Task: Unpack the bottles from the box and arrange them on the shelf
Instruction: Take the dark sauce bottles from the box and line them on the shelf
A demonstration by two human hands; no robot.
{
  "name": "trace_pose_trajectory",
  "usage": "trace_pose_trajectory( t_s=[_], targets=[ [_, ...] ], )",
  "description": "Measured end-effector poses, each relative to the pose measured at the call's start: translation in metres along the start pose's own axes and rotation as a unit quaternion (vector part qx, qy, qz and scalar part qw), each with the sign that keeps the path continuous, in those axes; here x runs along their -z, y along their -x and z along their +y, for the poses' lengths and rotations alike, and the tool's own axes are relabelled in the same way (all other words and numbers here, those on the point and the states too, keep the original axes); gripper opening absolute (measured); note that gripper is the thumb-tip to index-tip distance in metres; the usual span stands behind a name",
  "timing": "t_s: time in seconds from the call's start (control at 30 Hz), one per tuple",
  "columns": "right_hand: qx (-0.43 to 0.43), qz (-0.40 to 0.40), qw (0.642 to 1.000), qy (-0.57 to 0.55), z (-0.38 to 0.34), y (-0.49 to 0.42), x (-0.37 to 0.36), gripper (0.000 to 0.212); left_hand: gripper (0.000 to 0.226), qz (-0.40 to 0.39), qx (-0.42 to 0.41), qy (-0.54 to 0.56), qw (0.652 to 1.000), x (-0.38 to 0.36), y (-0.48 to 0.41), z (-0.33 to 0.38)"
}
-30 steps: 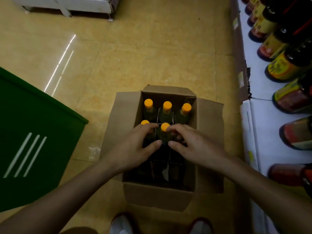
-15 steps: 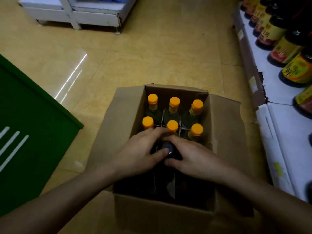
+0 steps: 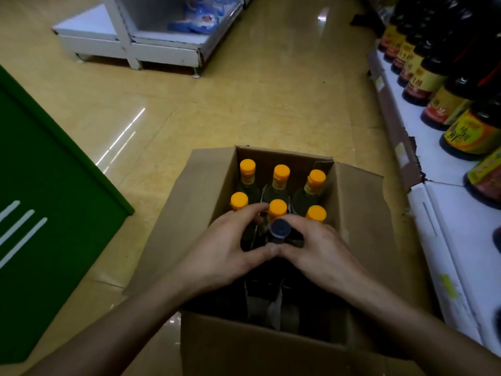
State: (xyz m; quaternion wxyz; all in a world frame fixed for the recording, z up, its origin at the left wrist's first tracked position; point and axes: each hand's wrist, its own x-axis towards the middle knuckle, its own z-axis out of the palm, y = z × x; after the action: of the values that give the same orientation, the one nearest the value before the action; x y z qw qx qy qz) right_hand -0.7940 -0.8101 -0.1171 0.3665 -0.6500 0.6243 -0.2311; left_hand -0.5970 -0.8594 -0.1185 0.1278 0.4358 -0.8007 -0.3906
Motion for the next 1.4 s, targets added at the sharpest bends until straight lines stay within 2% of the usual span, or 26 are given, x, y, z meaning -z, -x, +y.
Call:
trace_pose_trajectory(
  t_s=[0.07,0.17,0.27,0.33,0.4,0.53,0.67,0.77,0.87,0.93,1.03,1.13,1.23,1.33,1.4],
  targets=[
    [0.009,0.030,0.999,-0.005,-0.006,0.006,0.012,0.023,0.085,-0.030,0.010,0.036,0.999,0.005,-0.001,-0.001],
    [0.038,0.044,0.998,-0.032,-0.020,0.011,0.031,0.028,0.089,-0.052,0.000,0.015,0.999,0.005,-0.001,0.001],
    [0.097,0.077,0.991,-0.055,-0.036,0.016,0.049,0.040,0.084,-0.033,-0.017,0.023,0.999,-0.002,-0.002,0.008],
    [0.137,0.089,0.980,-0.111,-0.046,0.018,0.058,0.037,0.076,-0.031,-0.018,0.056,0.998,-0.001,-0.003,0.018],
    [0.166,0.080,0.961,-0.204,-0.053,0.019,0.066,0.033,0.070,-0.048,-0.008,0.118,0.992,0.003,-0.002,0.027],
    [0.190,0.030,0.908,-0.373,-0.061,0.015,0.076,0.040,0.062,-0.116,0.022,0.205,0.972,0.009,0.001,0.032],
    [0.196,-0.008,0.871,-0.451,-0.071,0.017,0.079,0.040,0.060,-0.171,0.059,0.291,0.939,0.003,0.005,0.033],
    [0.194,0.006,0.885,-0.423,-0.079,0.019,0.078,0.044,0.066,-0.155,0.050,0.333,0.929,-0.005,0.013,0.035],
    [0.172,0.064,0.938,-0.295,-0.087,0.022,0.069,0.041,0.066,-0.102,0.061,0.390,0.913,-0.017,0.021,0.039],
    [0.137,0.119,0.958,-0.222,-0.086,0.025,0.051,0.039,0.061,-0.048,0.066,0.416,0.906,-0.026,0.022,0.045],
    [0.076,0.191,0.960,-0.190,-0.076,0.024,0.020,0.072,0.057,0.074,0.073,0.400,0.911,-0.036,0.019,0.056],
    [0.043,0.210,0.959,-0.185,-0.071,0.021,0.002,0.090,0.064,0.137,0.074,0.390,0.908,-0.045,0.019,0.057],
    [0.053,0.214,0.957,-0.187,-0.067,0.018,0.004,0.086,0.073,0.146,0.079,0.364,0.917,-0.046,0.023,0.057],
    [0.064,0.184,0.961,-0.198,-0.066,0.017,0.020,0.077,0.073,0.105,0.077,0.373,0.919,-0.041,0.025,0.055],
    [0.072,0.171,0.957,-0.223,-0.064,0.017,0.031,0.078,0.073,0.074,0.068,0.384,0.918,-0.035,0.024,0.052]
  ],
)
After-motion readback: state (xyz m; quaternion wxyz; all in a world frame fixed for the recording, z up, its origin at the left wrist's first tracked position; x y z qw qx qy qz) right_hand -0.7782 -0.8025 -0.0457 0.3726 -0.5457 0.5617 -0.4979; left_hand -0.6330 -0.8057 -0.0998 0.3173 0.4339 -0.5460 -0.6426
